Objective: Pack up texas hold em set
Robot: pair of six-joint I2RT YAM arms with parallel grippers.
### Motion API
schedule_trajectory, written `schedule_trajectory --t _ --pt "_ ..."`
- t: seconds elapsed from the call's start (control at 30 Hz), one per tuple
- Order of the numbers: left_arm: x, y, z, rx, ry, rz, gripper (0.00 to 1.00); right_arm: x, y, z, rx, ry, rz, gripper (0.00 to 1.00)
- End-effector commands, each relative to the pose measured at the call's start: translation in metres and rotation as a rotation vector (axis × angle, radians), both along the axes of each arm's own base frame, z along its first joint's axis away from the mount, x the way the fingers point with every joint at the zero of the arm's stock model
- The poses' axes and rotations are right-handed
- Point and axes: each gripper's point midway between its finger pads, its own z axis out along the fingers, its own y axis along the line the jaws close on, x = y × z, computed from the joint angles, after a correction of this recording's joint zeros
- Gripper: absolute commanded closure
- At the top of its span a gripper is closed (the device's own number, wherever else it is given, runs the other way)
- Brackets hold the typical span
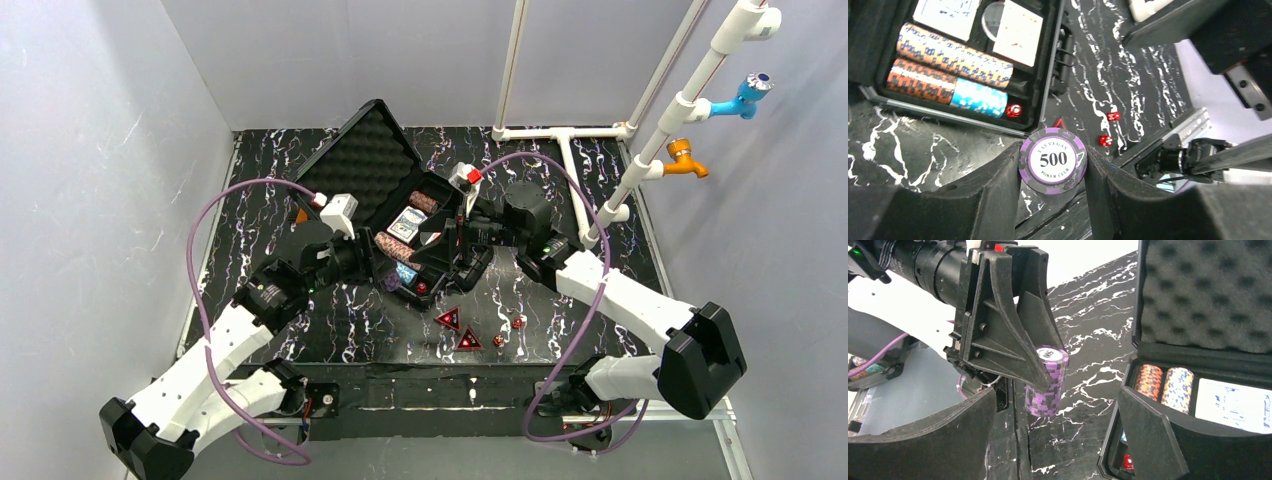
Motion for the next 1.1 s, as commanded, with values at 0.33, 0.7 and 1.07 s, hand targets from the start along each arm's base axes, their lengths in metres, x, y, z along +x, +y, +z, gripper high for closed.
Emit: schedule_trajectory --t 0.33,0.7,1.07 --pt "-0.003 -0.019 0.092 -0.210 -0.219 -0.099 1.00 -0.019 0.017 0.021 0.100 0.005 0.150 0.08" --pt "0.003 -0.022 0.110 -0.242 -0.282 -0.099 1.00 -0.041 0.042 0.015 0.111 0.048 0.217 0.11" --pt "0.004 -0.022 0.117 -0.247 -0.297 -0.098 1.00 -0.038 0.049 0.012 0.105 0.050 0.199 0.20"
